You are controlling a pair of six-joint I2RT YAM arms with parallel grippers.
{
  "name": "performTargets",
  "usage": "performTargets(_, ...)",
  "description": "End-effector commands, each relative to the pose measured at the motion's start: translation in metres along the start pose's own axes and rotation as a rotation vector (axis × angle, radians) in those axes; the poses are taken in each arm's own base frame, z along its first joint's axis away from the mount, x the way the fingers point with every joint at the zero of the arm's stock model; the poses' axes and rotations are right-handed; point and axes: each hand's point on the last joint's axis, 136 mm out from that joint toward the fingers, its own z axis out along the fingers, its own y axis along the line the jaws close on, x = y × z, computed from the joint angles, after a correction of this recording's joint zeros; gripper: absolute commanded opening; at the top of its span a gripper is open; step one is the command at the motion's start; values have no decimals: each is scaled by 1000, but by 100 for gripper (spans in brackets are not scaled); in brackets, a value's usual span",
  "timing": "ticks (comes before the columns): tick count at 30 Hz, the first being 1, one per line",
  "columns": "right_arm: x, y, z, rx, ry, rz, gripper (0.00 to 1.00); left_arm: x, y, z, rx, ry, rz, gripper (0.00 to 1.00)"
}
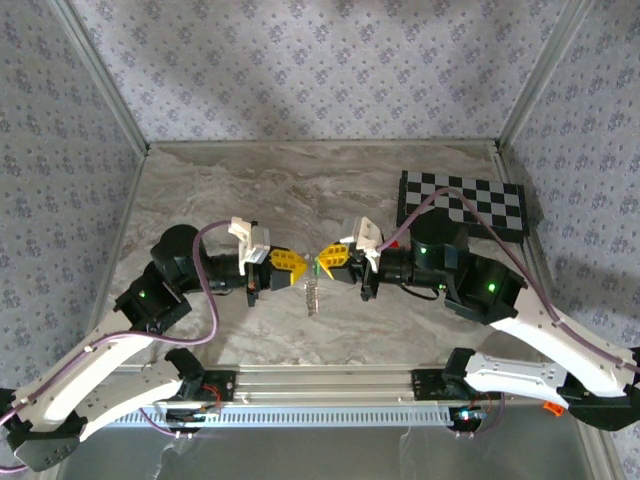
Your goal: Put the keys on the keyring
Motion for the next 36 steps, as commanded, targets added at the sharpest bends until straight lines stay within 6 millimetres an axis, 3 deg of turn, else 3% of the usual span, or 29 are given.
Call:
performTargets(1,-1,2,-1,-4,3,-4,0,-26,-8,-5,11,-72,58,0)
performTargets(18,-4,5,-10,-12,-15,-4,0,-26,-6,-6,-2,-71,63,0)
performTargets(33,-5,3,-6,-16,-29,8,0,-26,-7,-5,1,-71,63,0)
performTargets(34,8,3,-1,-20,-3,18,0,-26,-6,-5,1,-70,63,0)
performTargets(36,7,2,0,-21,-5,18,0,-25,-6,-5,0,-70,64,0)
